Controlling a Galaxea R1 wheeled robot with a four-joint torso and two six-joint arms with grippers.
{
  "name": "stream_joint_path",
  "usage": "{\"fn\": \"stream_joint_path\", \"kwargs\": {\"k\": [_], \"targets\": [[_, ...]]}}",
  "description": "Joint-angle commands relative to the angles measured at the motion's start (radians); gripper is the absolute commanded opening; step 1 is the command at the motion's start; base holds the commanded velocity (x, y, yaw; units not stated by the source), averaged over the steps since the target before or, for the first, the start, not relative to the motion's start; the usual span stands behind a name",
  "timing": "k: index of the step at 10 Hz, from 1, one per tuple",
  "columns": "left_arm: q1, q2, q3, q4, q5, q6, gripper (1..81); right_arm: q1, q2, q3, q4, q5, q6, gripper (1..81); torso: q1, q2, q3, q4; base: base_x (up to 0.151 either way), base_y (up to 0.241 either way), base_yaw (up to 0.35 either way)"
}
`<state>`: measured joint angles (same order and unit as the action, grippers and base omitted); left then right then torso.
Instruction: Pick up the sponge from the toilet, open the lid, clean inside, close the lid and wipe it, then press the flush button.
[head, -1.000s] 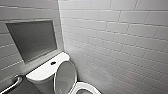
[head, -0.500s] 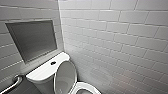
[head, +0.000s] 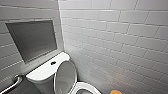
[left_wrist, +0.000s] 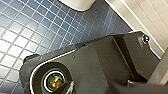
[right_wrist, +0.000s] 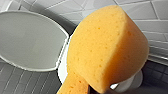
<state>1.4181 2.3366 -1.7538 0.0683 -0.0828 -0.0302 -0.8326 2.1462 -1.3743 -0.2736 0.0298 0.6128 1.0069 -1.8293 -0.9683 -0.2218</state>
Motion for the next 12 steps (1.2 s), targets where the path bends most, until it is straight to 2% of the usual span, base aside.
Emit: {"fn": "stream_joint_path", "kwargs": {"k": [1, 3, 4, 5, 6, 9, 12], "targets": [[-0.015, 0.006, -0.027, -0.028, 0.037, 0.003, 81.1, 0.175, 0.016, 0.005, 0.016, -0.083, 0.036, 1.0, 0.064, -0.1, 0.0, 0.0, 0.0, 0.0, 0.0], [0.014, 0.017, -0.039, -0.03, 0.026, 0.003, 81.1, 0.236, 0.071, -0.008, 0.017, -0.132, 0.039, 1.0, 0.089, -0.14, 0.0, 0.0, 0.0, 0.0, 0.0], [0.019, 0.027, -0.05, -0.031, 0.026, 0.003, 81.1, 0.265, 0.091, -0.012, 0.019, -0.154, 0.041, 1.0, 0.111, -0.175, -0.039, 0.0, 0.0, 0.0, 0.0], [0.019, 0.041, -0.067, -0.033, 0.026, 0.003, 81.1, 0.292, 0.109, -0.021, 0.02, -0.175, 0.054, 1.0, 0.133, -0.21, -0.042, 0.0, 0.0, 0.0, 0.0], [0.02, 0.049, -0.07, -0.033, 0.026, 0.003, 81.1, 0.322, 0.126, -0.031, 0.021, -0.197, 0.056, 1.0, 0.091, -0.147, -0.014, 0.0, 0.0, 0.0, 0.0], [0.041, 0.043, -0.052, -0.038, 0.018, 0.003, 81.1, 0.416, 0.21, -0.109, 0.022, -0.275, 0.084, 1.0, 0.12, -0.191, -0.022, 0.0, 0.0, 0.0, 0.0], [0.133, 0.006, 0.0, -0.036, -0.106, 0.003, 81.1, 0.465, 0.339, -0.25, 0.024, -0.297, 0.104, 1.0, 0.119, -0.19, -0.023, 0.0, 0.0, 0.0, 0.0]]}}
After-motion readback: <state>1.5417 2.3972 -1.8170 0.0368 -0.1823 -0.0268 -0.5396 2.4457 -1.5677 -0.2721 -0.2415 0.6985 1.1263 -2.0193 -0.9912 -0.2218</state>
